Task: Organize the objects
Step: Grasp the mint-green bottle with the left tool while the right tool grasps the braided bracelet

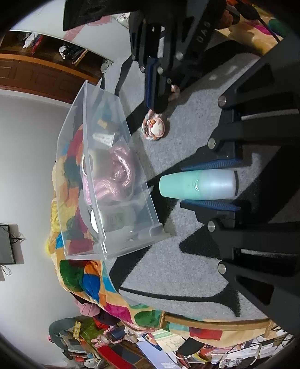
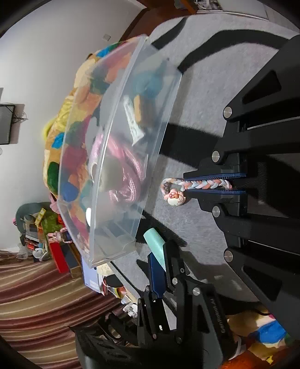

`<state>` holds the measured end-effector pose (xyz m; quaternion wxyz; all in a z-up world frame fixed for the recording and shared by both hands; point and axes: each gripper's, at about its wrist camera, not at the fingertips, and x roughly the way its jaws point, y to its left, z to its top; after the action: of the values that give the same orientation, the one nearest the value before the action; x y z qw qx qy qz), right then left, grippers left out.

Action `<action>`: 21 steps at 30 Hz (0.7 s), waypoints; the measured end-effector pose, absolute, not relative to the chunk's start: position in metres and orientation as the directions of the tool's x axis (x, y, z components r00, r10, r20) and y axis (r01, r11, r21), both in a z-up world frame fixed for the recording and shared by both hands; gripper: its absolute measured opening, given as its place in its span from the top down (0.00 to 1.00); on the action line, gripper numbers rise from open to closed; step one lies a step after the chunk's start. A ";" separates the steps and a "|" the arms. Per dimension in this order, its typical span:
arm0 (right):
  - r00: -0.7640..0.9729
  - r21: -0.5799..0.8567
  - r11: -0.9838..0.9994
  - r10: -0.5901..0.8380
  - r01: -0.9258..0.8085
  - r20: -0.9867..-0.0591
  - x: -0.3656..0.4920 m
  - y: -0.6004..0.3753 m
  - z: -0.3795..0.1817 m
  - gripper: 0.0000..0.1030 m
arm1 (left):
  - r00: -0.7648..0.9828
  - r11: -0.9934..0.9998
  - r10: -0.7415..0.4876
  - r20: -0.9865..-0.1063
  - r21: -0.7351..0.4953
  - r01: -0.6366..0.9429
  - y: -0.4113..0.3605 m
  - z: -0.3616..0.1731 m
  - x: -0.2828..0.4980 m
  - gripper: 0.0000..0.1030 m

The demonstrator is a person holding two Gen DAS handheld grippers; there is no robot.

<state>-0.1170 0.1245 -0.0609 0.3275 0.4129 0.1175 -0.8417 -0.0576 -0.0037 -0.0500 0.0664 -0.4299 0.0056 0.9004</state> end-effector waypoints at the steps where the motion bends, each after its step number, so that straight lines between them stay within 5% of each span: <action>1: -0.452 0.077 -0.759 -0.461 0.646 -0.764 -0.115 0.128 -0.058 0.94 | -0.626 -0.991 0.114 -0.771 -0.043 -0.127 -0.003 -0.048 -0.056 0.76; 21: -0.576 0.156 -0.795 -0.544 0.586 -0.610 -0.153 0.142 0.023 0.94 | -0.757 -0.986 0.160 -0.634 -0.137 -0.094 -0.016 0.027 -0.099 0.76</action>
<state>-0.1528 0.1416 0.0234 0.3187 0.3327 0.0318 -0.8870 -0.0988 -0.0163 0.0266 0.0680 -0.3422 -0.0485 0.9359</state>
